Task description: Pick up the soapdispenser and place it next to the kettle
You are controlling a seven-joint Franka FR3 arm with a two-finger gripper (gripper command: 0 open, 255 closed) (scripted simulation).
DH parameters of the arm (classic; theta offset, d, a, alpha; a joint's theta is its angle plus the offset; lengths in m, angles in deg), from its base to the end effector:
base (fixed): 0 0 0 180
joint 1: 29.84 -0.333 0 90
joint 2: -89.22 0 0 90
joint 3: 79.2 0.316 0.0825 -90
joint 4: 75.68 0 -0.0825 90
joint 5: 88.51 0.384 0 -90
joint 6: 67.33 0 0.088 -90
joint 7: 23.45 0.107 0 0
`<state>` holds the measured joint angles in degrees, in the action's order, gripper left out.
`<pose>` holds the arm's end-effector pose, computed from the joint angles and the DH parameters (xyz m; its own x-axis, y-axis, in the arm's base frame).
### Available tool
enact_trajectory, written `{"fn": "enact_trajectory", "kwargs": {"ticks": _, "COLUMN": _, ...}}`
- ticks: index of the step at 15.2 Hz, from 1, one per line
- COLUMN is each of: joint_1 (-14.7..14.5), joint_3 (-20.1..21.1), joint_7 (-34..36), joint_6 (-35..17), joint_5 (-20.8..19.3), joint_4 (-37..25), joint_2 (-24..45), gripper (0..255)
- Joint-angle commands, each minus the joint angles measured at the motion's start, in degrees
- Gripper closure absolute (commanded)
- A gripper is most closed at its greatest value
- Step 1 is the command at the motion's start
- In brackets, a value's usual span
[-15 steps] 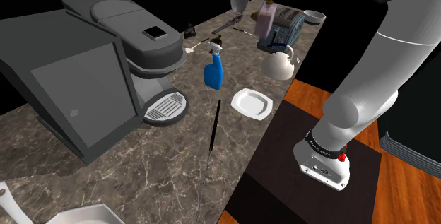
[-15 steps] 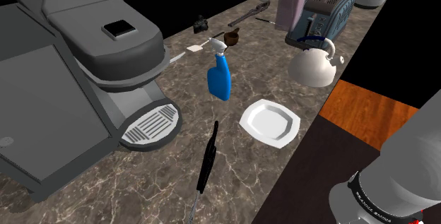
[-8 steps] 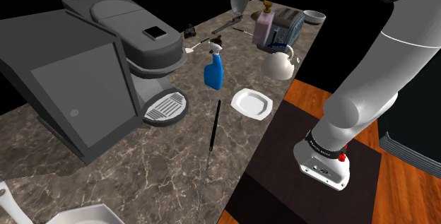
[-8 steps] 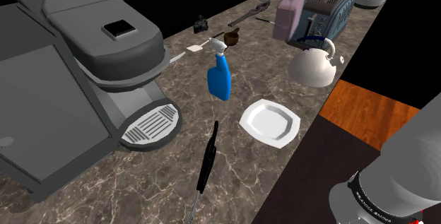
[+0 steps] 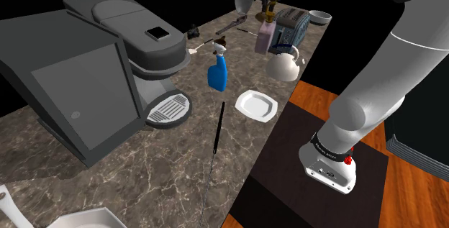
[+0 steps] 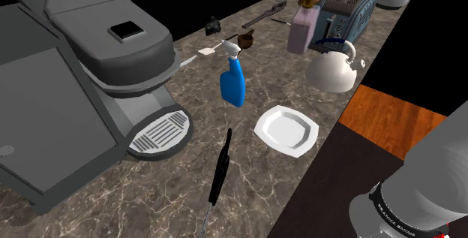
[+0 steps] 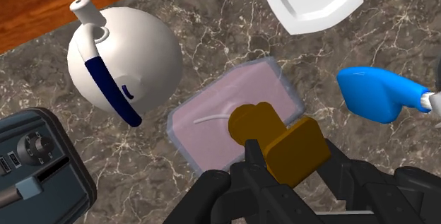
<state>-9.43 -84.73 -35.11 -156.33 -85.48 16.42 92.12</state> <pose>0.5106 -0.2406 0.5778 0.9652 -0.2445 -0.0925 -0.2510 -0.9656 -0.0679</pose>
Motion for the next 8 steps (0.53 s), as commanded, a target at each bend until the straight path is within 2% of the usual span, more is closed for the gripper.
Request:
{"fn": "enact_trajectory", "kwargs": {"ticks": 1, "joint_1": 0.02, "joint_3": -0.02, "joint_7": -0.11, "joint_6": -1.58, "joint_5": -0.04, "joint_4": 1.91, "joint_2": -0.37, "gripper": 255}}
{"fn": "enact_trajectory", "kwargs": {"ticks": 8, "joint_1": -0.03, "joint_3": 0.01, "joint_7": -0.31, "joint_6": -7.06, "joint_5": -0.05, "joint_4": 7.73, "joint_2": -0.72, "gripper": 255}}
